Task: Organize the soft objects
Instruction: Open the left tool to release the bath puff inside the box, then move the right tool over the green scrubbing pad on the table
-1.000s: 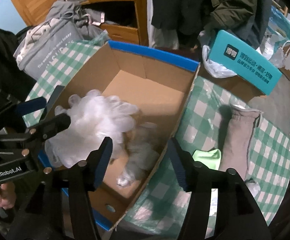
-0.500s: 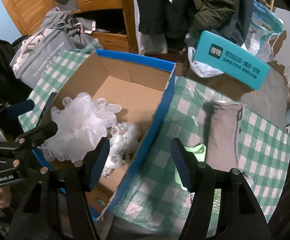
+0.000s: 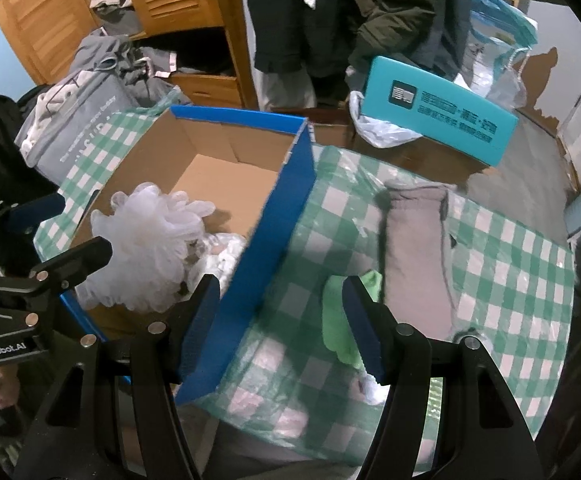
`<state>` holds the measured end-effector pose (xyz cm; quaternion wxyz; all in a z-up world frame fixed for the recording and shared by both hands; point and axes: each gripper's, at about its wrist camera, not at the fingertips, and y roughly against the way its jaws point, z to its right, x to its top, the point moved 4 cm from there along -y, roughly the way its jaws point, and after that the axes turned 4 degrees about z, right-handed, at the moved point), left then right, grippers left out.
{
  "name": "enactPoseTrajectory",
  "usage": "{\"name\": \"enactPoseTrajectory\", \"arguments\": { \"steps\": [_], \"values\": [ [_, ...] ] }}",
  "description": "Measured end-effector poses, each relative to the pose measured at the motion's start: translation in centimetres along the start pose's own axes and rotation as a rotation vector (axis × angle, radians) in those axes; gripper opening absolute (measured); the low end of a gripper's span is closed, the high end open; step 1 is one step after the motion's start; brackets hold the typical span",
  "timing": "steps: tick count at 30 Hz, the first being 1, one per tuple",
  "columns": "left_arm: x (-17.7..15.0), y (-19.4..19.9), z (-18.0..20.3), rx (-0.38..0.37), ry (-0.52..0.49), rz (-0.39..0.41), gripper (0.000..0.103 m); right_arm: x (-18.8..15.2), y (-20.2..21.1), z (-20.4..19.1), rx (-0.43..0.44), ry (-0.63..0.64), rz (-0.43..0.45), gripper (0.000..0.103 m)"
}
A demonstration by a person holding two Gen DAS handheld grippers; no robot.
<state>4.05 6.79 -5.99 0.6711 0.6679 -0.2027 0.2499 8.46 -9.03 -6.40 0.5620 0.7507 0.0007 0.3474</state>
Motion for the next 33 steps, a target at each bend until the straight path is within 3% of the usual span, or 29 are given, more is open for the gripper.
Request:
{"name": "enactPoseTrajectory", "arguments": {
  "steps": [15,33],
  "values": [
    [0.0,-1.0,5.6,-0.053,-0.074,-0.033,0.087,-2.2,2.3,5.3,-0.050,-0.082,0.027,0.065],
    [-1.2,-3.9,14.3,-0.139,-0.164,-0.141,0.087,-6.5,3.6,13.3,-0.113,-0.236,0.015,0.065]
  ]
}}
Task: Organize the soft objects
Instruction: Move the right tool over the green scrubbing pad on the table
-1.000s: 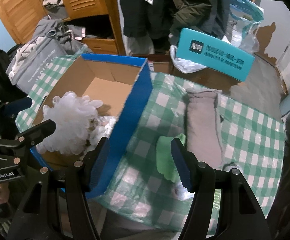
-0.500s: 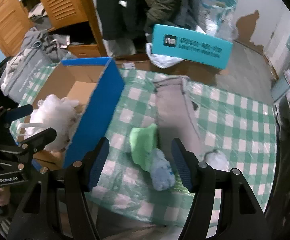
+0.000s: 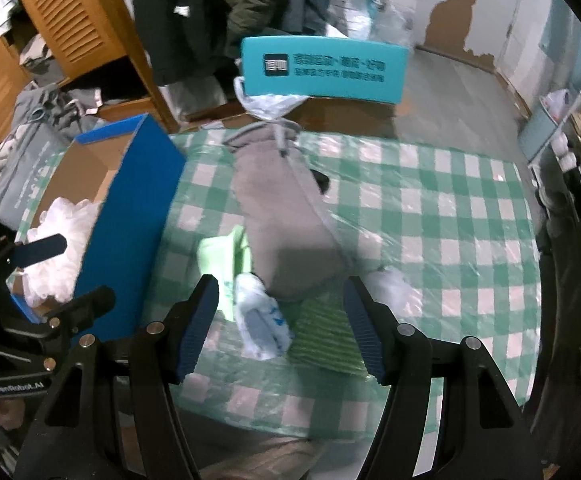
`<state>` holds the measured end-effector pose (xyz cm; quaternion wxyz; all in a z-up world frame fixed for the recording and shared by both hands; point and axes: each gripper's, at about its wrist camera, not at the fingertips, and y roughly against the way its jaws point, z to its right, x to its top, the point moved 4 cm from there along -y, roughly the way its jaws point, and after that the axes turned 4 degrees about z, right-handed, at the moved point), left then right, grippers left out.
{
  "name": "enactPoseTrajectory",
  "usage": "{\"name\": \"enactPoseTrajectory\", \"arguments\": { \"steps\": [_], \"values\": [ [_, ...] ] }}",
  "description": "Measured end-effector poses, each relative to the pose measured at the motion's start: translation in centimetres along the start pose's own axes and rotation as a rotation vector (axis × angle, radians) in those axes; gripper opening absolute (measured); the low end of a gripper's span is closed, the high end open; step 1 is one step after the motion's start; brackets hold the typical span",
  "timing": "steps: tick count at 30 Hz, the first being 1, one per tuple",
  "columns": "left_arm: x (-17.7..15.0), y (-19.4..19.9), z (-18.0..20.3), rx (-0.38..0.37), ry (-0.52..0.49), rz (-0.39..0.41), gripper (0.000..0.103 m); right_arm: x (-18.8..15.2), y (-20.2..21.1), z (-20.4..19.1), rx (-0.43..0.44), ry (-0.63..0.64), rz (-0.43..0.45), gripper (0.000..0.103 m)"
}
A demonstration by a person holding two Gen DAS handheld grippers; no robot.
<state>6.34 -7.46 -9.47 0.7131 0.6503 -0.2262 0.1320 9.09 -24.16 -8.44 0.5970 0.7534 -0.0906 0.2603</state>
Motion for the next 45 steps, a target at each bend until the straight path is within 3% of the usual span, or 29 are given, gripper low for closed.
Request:
{"name": "enactPoseTrajectory", "arguments": {
  "steps": [18,45],
  "values": [
    [0.2,-6.5,4.0,0.019,-0.016,-0.109,0.087,-2.4,-1.5,5.5,-0.046,-0.087,-0.046,0.065],
    [-1.3,-10.3,-0.3,0.032,0.094,-0.196,0.087,-4.1,-6.3,4.9,-0.067,-0.079,-0.157,0.065]
  ]
}}
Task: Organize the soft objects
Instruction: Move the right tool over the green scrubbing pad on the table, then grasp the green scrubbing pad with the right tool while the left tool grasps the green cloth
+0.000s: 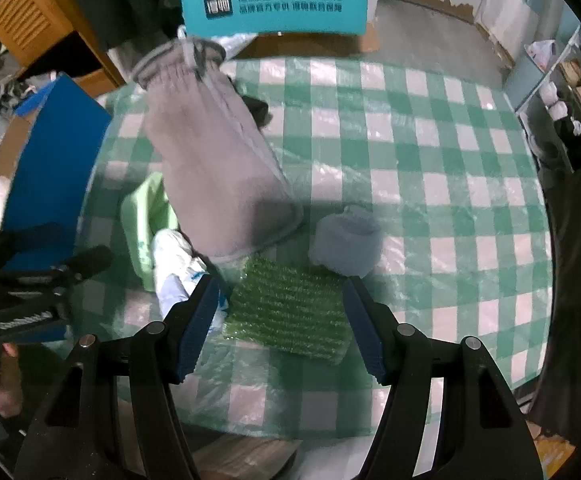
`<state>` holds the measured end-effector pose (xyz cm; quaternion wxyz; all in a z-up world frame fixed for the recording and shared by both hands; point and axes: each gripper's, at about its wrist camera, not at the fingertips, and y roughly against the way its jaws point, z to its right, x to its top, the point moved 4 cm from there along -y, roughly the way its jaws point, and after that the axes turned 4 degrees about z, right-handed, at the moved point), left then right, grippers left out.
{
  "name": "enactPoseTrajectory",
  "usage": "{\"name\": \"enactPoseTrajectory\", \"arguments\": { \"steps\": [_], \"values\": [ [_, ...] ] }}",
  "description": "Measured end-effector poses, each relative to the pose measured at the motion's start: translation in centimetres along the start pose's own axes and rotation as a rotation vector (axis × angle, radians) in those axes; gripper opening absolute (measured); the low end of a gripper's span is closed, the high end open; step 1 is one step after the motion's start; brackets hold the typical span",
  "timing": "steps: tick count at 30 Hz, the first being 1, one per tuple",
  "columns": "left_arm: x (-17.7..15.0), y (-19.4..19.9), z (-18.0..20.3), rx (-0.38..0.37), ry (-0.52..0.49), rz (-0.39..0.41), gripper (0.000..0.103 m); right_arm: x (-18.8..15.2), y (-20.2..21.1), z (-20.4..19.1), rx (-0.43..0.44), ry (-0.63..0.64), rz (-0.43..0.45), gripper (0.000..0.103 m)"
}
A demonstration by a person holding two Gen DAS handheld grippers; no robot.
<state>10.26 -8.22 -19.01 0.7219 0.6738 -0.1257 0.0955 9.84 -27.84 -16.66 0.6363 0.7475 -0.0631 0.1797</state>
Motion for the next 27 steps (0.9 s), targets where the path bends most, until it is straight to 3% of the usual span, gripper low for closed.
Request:
{"name": "enactPoseTrajectory", "arguments": {
  "steps": [7,14,23,25,27],
  "values": [
    [-0.6,-1.3,1.2,0.000,-0.046,-0.032,0.087,-0.8,-3.1,0.5,-0.034,-0.015,-0.061,0.065],
    [-0.6,-2.7,1.3,-0.005,-0.029,-0.066,0.087,-1.6,-5.5,-0.2,-0.013,-0.006,-0.108,0.065],
    [-0.3,-3.9,1.2,-0.013,-0.018,-0.098,0.087,-2.5,-8.9,-0.1,-0.059,0.004,-0.166,0.065],
    [0.0,-3.7,1.4,-0.023,-0.015,-0.091,0.087,-2.4,-9.0,-0.3,-0.061,0.011,-0.164,0.063],
    [0.3,-3.4,1.5,-0.030,-0.010,-0.085,0.087,-2.5,-9.1,-0.4,-0.066,0.019,-0.161,0.052]
  ]
}}
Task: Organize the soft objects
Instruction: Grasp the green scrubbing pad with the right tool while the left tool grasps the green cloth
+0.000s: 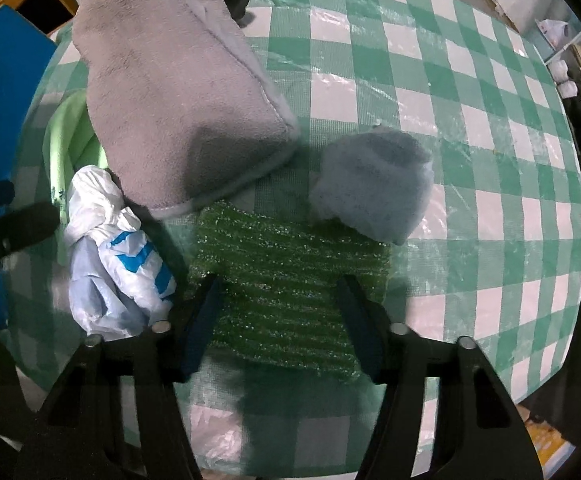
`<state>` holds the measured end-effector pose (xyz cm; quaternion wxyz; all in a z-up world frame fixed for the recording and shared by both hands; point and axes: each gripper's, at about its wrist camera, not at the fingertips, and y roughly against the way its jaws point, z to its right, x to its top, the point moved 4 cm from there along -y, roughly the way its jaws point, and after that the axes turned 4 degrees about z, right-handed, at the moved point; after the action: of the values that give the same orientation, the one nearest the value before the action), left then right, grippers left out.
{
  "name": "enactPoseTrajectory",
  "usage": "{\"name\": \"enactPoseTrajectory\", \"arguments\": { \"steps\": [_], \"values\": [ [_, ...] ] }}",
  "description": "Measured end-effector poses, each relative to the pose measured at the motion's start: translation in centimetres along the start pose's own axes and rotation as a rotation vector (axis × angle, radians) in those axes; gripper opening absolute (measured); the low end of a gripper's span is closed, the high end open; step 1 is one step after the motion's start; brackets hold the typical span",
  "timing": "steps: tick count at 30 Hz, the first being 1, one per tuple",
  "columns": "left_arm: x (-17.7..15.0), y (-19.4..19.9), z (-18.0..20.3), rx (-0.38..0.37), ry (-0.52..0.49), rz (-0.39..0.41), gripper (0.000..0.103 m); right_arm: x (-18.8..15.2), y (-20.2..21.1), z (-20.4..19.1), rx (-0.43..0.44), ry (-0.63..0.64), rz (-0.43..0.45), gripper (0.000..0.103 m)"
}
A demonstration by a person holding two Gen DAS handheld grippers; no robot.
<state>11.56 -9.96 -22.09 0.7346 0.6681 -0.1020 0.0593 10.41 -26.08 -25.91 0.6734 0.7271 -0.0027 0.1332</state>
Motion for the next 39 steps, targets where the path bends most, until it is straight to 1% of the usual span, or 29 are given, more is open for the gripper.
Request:
{"name": "enactPoseTrajectory", "arguments": {
  "steps": [1,2,3,4,5,6,11,15,17,19,21,22,25,26,27,28,29,32,35,39],
  "values": [
    [0.1,0.1,0.1,-0.007,0.004,0.001,0.087,0.0,-0.2,-0.3,-0.002,0.005,0.002,0.049],
    [0.3,0.1,0.1,-0.011,0.006,0.001,0.087,0.0,-0.2,-0.4,-0.002,0.011,0.004,0.042],
    [0.4,0.1,0.2,-0.014,0.007,0.001,0.087,-0.1,-0.2,-0.3,-0.004,0.015,0.007,0.033],
    [0.6,0.0,0.3,-0.014,0.008,0.002,0.087,-0.1,-0.1,-0.3,-0.007,0.019,0.010,0.027],
    [0.9,-0.2,0.2,-0.013,0.011,0.003,0.087,-0.1,0.0,-0.4,-0.014,0.024,0.013,0.014],
    [1.2,-0.3,0.2,-0.013,0.016,0.003,0.087,-0.3,0.2,-0.4,-0.022,0.027,0.015,0.012],
    [3.1,-1.3,0.2,-0.023,0.053,0.005,0.087,-0.5,0.6,0.4,0.002,0.007,0.024,0.011],
    [3.9,-1.9,-0.2,-0.020,0.075,0.004,0.087,-0.4,0.6,1.0,0.029,-0.008,0.021,0.011],
    [4.3,-2.8,0.5,-0.020,0.076,-0.001,0.087,-0.4,0.5,1.0,0.037,-0.007,0.020,0.011],
    [4.3,-3.2,0.2,-0.021,0.073,-0.007,0.087,0.1,0.6,1.5,0.045,-0.011,0.019,0.011],
    [4.2,-3.2,0.2,-0.021,0.064,0.013,0.087,0.4,0.6,1.8,0.053,-0.019,0.021,0.011],
    [4.1,-3.1,-0.1,-0.023,0.058,0.019,0.083,0.6,0.5,2.0,0.055,-0.020,0.023,0.011],
    [3.9,-3.0,0.0,-0.009,0.035,0.032,0.061,1.5,0.8,2.1,0.062,-0.024,0.025,0.011],
    [3.7,-2.9,0.0,0.008,0.021,0.037,0.050,1.7,1.0,2.1,0.063,-0.024,0.026,0.011],
    [3.6,-2.9,0.1,-0.005,0.014,0.036,0.040,1.9,1.0,2.1,0.064,-0.025,0.027,0.011],
    [3.3,-3.0,0.2,-0.024,0.015,0.026,0.023,2.1,1.0,1.9,0.064,-0.026,0.027,0.011],
    [3.0,-3.2,0.2,-0.039,0.019,0.015,0.014,1.8,1.5,2.4,0.064,-0.027,0.027,0.011],
    [2.3,-3.1,0.2,-0.031,0.001,0.021,0.008,2.0,2.1,2.8,0.062,-0.025,0.031,0.011],
    [1.9,-2.4,0.4,-0.029,-0.011,0.033,0.007,2.3,2.7,2.8,0.062,-0.020,0.047,0.011],
    [1.7,-0.7,0.2,-0.029,-0.022,0.075,0.007,2.6,4.1,2.8,0.068,-0.014,0.085,0.011]
  ]
}}
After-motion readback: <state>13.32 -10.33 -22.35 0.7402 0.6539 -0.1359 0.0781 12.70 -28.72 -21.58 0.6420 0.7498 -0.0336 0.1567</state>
